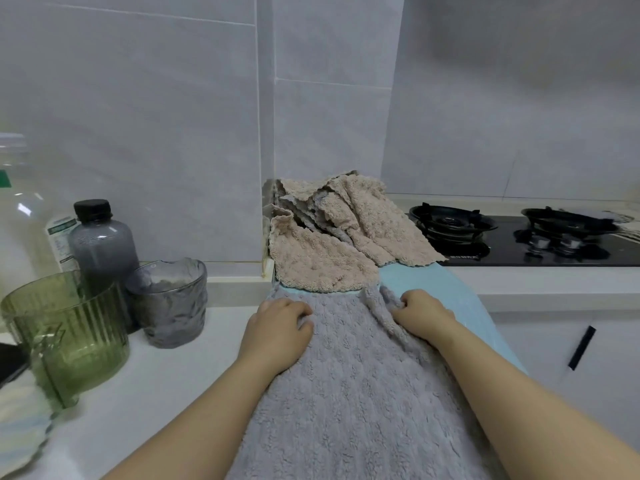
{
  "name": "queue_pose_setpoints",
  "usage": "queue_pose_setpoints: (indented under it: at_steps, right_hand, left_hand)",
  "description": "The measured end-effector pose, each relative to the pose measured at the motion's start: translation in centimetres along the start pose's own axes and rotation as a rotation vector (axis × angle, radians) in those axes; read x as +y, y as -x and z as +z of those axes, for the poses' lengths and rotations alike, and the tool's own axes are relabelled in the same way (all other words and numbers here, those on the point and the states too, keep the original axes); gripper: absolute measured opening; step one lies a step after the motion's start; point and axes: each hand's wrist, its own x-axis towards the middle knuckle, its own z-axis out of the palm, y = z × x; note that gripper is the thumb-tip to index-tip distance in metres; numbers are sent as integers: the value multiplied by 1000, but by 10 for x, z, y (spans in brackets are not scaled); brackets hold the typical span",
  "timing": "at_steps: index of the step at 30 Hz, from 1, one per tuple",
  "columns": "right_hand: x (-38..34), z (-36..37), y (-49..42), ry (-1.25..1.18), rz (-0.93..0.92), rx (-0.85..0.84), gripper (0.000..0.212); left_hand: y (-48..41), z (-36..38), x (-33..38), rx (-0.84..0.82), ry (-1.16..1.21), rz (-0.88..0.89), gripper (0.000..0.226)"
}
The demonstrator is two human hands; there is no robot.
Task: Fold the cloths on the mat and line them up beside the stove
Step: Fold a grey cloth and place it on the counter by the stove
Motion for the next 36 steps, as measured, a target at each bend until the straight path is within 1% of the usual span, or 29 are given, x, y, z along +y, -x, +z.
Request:
queue_pose_setpoints:
  at_steps: [2,4,5,6,8,10,11,13,15,16,19,21,23,24,25,27,28,29,30,31,32,33,35,36]
  right_hand:
    - [5,-6,-2,12,11,138,33]
    - [16,-13,-3,75,51,301,19]
    - [22,-16,-2,108,70,330,12]
    - [28,-18,0,134,90,321,10]
    - [37,-18,4,171,121,268,23]
    - [38,-18,10,154,78,294,29]
    - [36,-18,16,126,35,310,27]
    - [30,-18,32,32,-77,300,15]
    - [27,-12,54,-28,-200,245,3]
    - [27,-8,65,-17,-263,213,1]
    - [33,-1,92,5,-386,189,9]
    - [41,-4,105,-10,-420,176,9]
    - [50,-7,118,23,-448,132,17]
    - [54,-8,125,45,-463,97,26]
    - [56,-10,134,60,-481,64,42]
    - [62,-12,148,76,-534,6,87]
    - [64,-13,155,111,-542,-21,101]
    - [68,-13,160,161,-546,-41,106]
    - [70,-11,165,227,-558,-43,107]
    - [71,-8,170,303,-577,-10,105]
    - [72,-2,174,371,-593,54,100]
    - [70,3,178,382,-587,108,95]
    - [68,14,182,348,-586,232,91]
    - [67,17,183,314,-555,257,90]
  left_hand:
    - [0,0,0,5,10,4,33]
    - [0,0,0,9,4,5,33]
    - [0,0,0,9,-4,6,33]
    - [0,0,0,9,-12,7,33]
    - [0,0,1,4,-28,7,33]
    - [0,0,1,5,-25,10,33]
    - [1,0,1,13,-16,8,33]
    - [4,-2,2,63,6,10,30]
    - [10,-5,3,142,-11,30,23]
    - [13,-8,5,158,-23,40,18]
    - [24,-15,8,100,-7,82,10]
    - [34,-20,6,51,-17,133,12]
    - [51,-27,3,0,-27,207,17]
    - [62,-32,1,-32,-15,237,18]
    - [74,-36,0,-62,8,272,18]
    - [96,-45,0,-105,41,325,20]
    - [106,-49,1,-134,35,347,28]
    - [113,-52,2,-164,13,382,43]
    - [121,-55,2,-192,-30,418,64]
    - [127,-55,2,-204,-82,445,82]
    - [133,-54,2,-171,-146,487,92]
    - [136,-51,-1,-99,-226,550,92]
    - [142,-49,0,-58,-334,568,81]
    - [144,-48,2,-48,-362,563,77]
